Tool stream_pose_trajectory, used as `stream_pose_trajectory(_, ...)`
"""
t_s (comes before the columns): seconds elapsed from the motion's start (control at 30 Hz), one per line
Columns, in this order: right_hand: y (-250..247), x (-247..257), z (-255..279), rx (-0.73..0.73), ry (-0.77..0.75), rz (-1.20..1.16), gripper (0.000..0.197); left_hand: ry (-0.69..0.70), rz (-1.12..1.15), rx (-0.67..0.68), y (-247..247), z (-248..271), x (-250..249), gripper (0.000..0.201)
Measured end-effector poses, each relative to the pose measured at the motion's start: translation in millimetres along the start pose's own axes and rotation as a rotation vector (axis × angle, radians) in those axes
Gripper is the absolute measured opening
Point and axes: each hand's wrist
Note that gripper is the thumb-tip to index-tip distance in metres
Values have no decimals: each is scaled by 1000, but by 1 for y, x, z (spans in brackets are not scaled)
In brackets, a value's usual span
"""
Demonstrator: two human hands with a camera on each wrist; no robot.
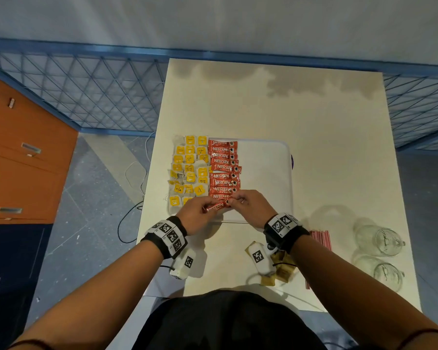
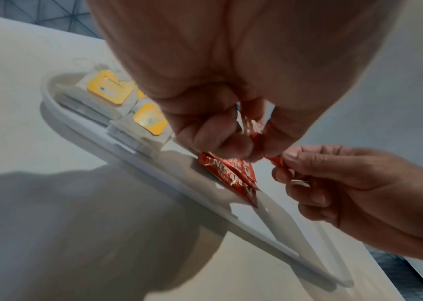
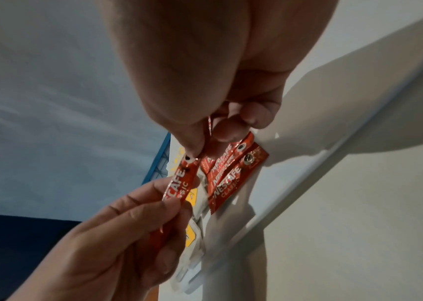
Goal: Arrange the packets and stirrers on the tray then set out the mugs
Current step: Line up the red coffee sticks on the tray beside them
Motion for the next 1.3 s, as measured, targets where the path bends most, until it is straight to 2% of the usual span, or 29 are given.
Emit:
stream_pose_trajectory(0.1,-2,-6,0,-48,56,33,23,-34,15,-92,-3,-2,9,18)
stream_pose_trajectory(0.2,-3,-8,4,-17,93,82,27,-106,71,-163,-5,-1,10,13)
stream_pose_trajectory(0.37,2,-16,10,26,127,152,26,-173,10,-191,2,0,12,7)
stream_pose_trajectory(0.5,5,-15,12,43,155,225,25,-174,-124,-191,8,1,8,8)
stream_pose_trajectory(0.93,11,-13,11,-61,198,315,29,-231,-181,-301,13,-5,2,22)
stream_pose_trajectory(1.17,3,-15,14,-76,139,319,33,-178,-209,-356,13,0,-5,19)
stream_pose_trajectory(1.3,-18,-13,27,5,-18,288,20,-36,-205,-239,19,10,-11,18)
Point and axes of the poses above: each hand's wrist, its own z-axis away from the middle knuckle, its own y-axis out of the palm, x = y × z, and after that the axes turned 7 degrees about -x, right-handed
